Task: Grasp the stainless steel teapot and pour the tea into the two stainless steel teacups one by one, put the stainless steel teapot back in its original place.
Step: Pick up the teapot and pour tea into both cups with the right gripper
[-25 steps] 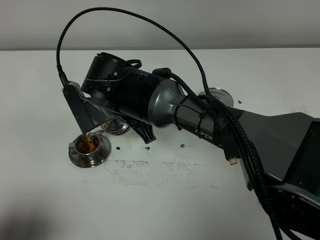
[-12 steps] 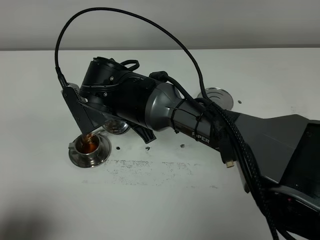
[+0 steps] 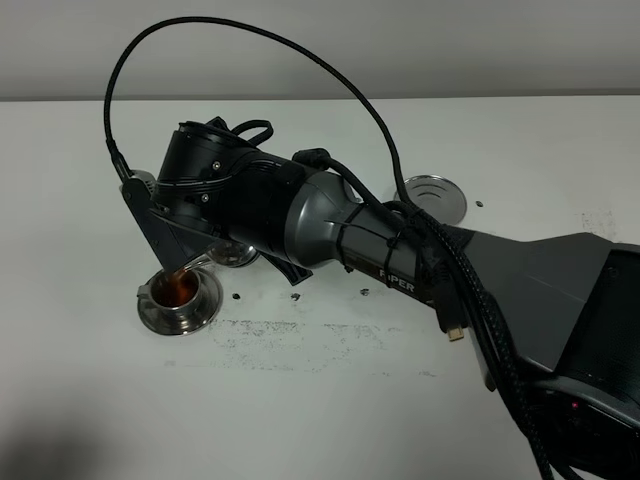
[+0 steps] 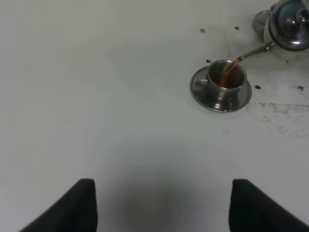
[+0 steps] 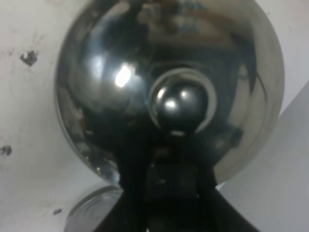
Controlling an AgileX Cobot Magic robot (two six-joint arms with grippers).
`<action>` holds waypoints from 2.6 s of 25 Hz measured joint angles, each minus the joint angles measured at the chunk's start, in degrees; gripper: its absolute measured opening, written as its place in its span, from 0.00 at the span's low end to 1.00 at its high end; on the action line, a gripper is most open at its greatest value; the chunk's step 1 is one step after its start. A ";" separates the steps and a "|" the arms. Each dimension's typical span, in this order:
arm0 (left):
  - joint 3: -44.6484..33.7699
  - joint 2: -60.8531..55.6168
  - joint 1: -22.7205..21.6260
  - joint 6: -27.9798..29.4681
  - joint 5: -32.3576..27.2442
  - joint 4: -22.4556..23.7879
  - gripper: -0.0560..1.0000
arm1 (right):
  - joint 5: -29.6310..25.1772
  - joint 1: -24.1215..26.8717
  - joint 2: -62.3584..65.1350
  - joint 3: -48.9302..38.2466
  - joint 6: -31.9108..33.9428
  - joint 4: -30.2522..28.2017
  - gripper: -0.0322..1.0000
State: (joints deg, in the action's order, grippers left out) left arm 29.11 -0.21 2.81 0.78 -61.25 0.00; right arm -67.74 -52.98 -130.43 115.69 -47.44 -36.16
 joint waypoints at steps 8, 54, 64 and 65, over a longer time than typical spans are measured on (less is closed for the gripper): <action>0.00 0.00 0.00 0.00 0.00 0.00 0.58 | 0.00 -0.11 0.00 0.00 -0.39 -0.44 0.23; 0.00 0.00 0.00 0.00 0.00 0.00 0.58 | -0.33 2.19 0.00 0.00 -1.19 5.77 0.23; 0.00 0.00 0.00 0.00 0.00 0.00 0.58 | -0.42 5.54 5.61 -1.15 1.32 17.20 0.23; 0.00 0.00 0.00 0.00 0.00 0.00 0.58 | -0.01 5.60 7.54 -2.87 2.00 18.27 0.23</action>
State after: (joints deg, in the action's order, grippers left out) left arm 29.11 -0.21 2.81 0.78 -61.25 0.00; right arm -67.75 -47.38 -122.89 112.82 -45.44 -17.89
